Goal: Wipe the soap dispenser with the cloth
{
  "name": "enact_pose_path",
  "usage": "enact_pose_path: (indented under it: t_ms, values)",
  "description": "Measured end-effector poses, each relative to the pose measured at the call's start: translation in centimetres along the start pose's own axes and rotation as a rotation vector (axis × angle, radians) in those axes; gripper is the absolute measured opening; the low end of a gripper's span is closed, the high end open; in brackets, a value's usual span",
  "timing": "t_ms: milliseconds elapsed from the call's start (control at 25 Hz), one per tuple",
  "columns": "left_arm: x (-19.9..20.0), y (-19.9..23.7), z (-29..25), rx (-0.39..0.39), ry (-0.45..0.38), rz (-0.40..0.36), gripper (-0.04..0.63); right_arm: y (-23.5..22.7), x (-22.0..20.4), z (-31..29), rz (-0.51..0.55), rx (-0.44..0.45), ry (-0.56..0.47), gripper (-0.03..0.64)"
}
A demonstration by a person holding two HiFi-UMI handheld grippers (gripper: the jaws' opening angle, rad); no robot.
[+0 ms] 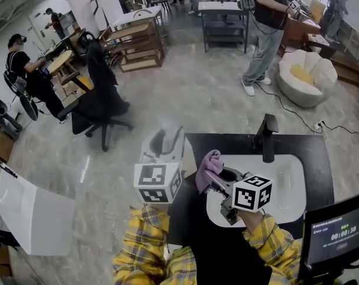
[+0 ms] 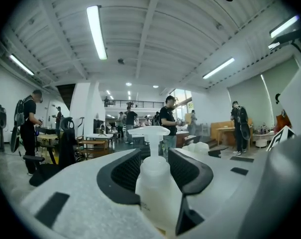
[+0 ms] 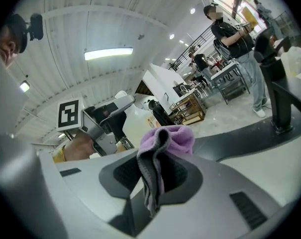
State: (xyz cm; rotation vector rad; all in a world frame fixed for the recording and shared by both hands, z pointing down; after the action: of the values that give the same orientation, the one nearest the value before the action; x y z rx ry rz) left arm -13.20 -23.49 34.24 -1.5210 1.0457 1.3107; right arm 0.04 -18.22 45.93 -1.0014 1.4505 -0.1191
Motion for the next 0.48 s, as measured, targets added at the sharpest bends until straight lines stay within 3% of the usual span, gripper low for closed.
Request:
enact_pose_path:
  t_ms: [480]
  values:
    - [-0.40, -0.20, 0.45, -0.337, -0.057, 0.063, 0.161, 0.33, 0.09, 0.07, 0.017, 0.019, -0.002, 0.080]
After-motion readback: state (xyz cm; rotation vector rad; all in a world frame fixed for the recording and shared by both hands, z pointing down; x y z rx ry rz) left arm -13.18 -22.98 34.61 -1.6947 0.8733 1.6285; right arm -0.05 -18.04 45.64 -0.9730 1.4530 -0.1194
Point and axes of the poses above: the fingertips, and each gripper's own axes: z backward along the fingers, y to its left, x out of its top, the point moved 4 cm from there along z, backward along the fingers, and after that the axes turned 1 degree about -z, right-handed, at the moved point
